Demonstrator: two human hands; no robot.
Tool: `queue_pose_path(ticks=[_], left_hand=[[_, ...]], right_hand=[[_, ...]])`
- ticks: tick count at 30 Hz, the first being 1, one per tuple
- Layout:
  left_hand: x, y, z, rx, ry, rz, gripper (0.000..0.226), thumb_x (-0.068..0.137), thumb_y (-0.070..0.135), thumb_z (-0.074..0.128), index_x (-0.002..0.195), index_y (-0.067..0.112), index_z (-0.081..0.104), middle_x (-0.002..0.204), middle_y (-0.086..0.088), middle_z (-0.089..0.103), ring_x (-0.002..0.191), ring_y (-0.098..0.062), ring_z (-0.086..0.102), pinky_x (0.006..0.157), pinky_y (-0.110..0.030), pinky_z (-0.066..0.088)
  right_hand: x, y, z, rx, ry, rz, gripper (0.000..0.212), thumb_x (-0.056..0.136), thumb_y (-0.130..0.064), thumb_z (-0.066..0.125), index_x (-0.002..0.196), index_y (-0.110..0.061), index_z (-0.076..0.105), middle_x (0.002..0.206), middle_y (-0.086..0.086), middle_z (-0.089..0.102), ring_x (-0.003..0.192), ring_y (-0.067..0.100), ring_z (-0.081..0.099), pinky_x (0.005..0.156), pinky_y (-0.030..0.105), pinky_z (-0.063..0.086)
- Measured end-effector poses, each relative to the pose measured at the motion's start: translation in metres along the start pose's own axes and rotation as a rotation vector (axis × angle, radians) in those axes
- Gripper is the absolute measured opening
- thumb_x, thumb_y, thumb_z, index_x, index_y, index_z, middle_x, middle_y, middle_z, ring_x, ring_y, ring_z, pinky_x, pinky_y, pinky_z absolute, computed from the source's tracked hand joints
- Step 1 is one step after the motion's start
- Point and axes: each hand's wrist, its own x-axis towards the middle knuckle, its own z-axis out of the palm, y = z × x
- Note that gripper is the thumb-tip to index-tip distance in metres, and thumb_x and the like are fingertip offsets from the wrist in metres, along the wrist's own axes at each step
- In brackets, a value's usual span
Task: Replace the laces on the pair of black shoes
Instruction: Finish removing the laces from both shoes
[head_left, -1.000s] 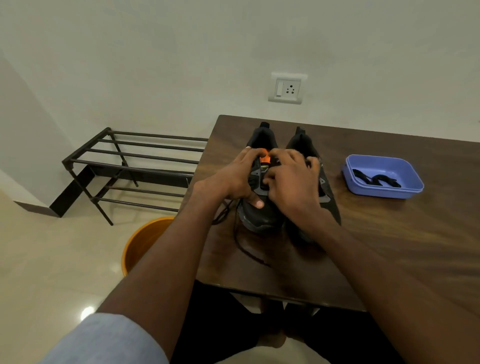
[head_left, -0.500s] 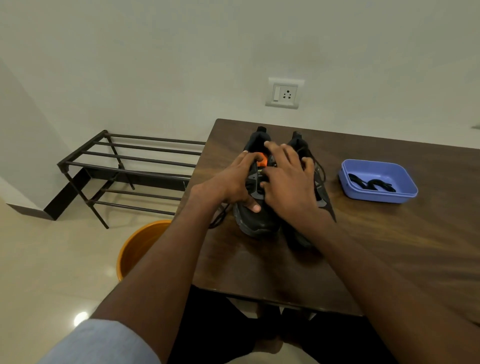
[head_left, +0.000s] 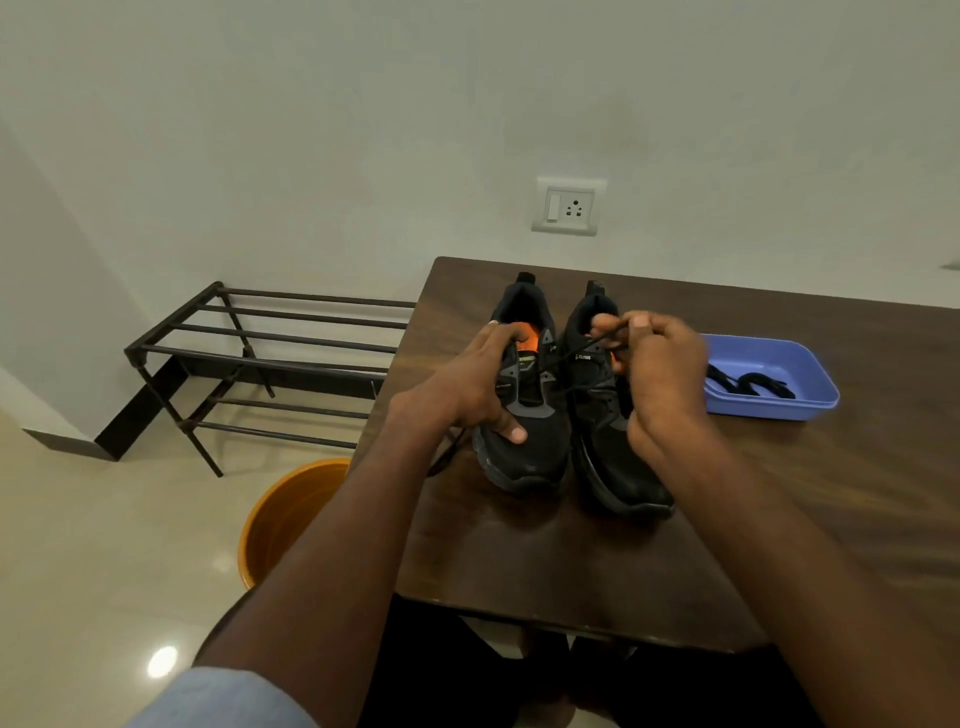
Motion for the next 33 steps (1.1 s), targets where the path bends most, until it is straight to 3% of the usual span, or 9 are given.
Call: queue_pose_path(ticks=[2, 6, 8, 11, 14, 19, 22, 29, 33], left_hand=[[0.000, 0.000, 0.000, 0.011, 0.006, 0.003, 0.124, 0.060, 0.019, 0.098, 0.153, 0.038, 0.018, 0.166, 0.002, 0.014, 0.152, -0.034, 0.025, 0.118, -0.056, 0.038], [0.001, -0.002, 0.001, 0.011, 0.004, -0.001, 0.129, 0.058, 0.022, 0.099, 0.154, 0.040, 0.016, 0.167, 0.003, 0.012, 0.152, -0.033, 0.025, 0.117, -0.058, 0.038], [0.001, -0.002, 0.001, 0.003, -0.005, -0.001, 0.129, 0.058, 0.022, 0.099, 0.155, 0.040, 0.016, 0.167, 0.003, 0.011, 0.152, -0.033, 0.026, 0.118, -0.057, 0.038], [0.001, -0.001, 0.001, 0.013, -0.001, 0.003, 0.127, 0.059, 0.020, 0.099, 0.155, 0.038, 0.017, 0.166, 0.002, 0.013, 0.151, -0.033, 0.026, 0.119, -0.056, 0.037], [0.002, -0.002, 0.002, 0.037, -0.004, -0.003, 0.126, 0.059, 0.022, 0.099, 0.154, 0.038, 0.017, 0.166, 0.003, 0.012, 0.151, -0.033, 0.028, 0.118, -0.057, 0.038], [-0.002, 0.000, 0.000, 0.059, -0.002, -0.020, 0.105, 0.053, 0.029, 0.102, 0.133, 0.041, 0.034, 0.164, 0.003, 0.010, 0.146, -0.037, 0.033, 0.109, -0.056, 0.048], [-0.005, 0.004, -0.002, 0.088, -0.018, -0.040, 0.090, 0.056, 0.032, 0.100, 0.121, 0.039, 0.038, 0.157, -0.002, 0.018, 0.142, -0.039, 0.036, 0.105, -0.056, 0.050], [-0.005, 0.005, -0.006, 0.111, -0.028, -0.097, 0.083, 0.059, 0.036, 0.099, 0.119, 0.033, 0.042, 0.129, -0.001, 0.029, 0.126, -0.038, 0.043, 0.099, -0.050, 0.050], [-0.003, 0.006, -0.006, 0.090, -0.063, -0.104, 0.087, 0.062, 0.036, 0.098, 0.129, 0.036, 0.041, 0.145, -0.007, 0.027, 0.136, -0.041, 0.038, 0.107, -0.054, 0.048]], right_hand=[[-0.007, 0.002, 0.008, -0.118, -0.205, 0.028, 0.018, 0.109, -0.017, 0.045, 0.110, -0.014, 0.062, 0.098, 0.002, 0.078, 0.079, 0.011, 0.074, 0.059, 0.019, 0.051], [-0.011, 0.019, 0.019, -0.823, -0.425, -0.452, 0.028, 0.104, -0.036, 0.057, 0.129, -0.024, 0.058, 0.110, -0.005, 0.066, 0.093, 0.012, 0.067, 0.079, 0.034, 0.057], [-0.013, 0.030, 0.025, -1.154, -0.478, -0.610, 0.034, 0.101, -0.044, 0.059, 0.128, -0.023, 0.062, 0.123, -0.002, 0.057, 0.099, 0.016, 0.063, 0.082, 0.041, 0.057], [-0.012, 0.039, 0.027, -1.391, -0.467, -0.675, 0.028, 0.096, -0.029, 0.069, 0.120, -0.015, 0.067, 0.128, 0.003, 0.043, 0.093, 0.022, 0.060, 0.078, 0.042, 0.058], [-0.009, 0.040, 0.024, -1.369, -0.459, -0.665, 0.019, 0.095, -0.026, 0.071, 0.113, -0.020, 0.074, 0.123, 0.001, 0.044, 0.092, 0.016, 0.054, 0.074, 0.032, 0.051], [-0.010, 0.045, 0.023, -0.994, -0.304, -0.407, 0.012, 0.093, -0.027, 0.071, 0.101, -0.026, 0.079, 0.110, -0.010, 0.062, 0.096, 0.010, 0.060, 0.074, 0.027, 0.044], [-0.013, 0.044, 0.027, -0.966, -0.269, -0.303, 0.012, 0.092, -0.021, 0.069, 0.090, -0.029, 0.078, 0.095, -0.013, 0.070, 0.085, 0.006, 0.062, 0.064, 0.024, 0.044], [0.010, 0.028, 0.013, -0.720, -0.123, -0.100, 0.025, 0.093, -0.013, 0.064, 0.071, -0.022, 0.072, 0.067, -0.002, 0.073, 0.065, 0.014, 0.073, 0.074, 0.045, 0.064], [0.018, -0.002, -0.005, -1.074, -0.236, -0.275, 0.018, 0.098, -0.021, 0.059, 0.093, -0.022, 0.076, 0.084, 0.002, 0.074, 0.072, 0.022, 0.070, 0.072, 0.043, 0.062]])
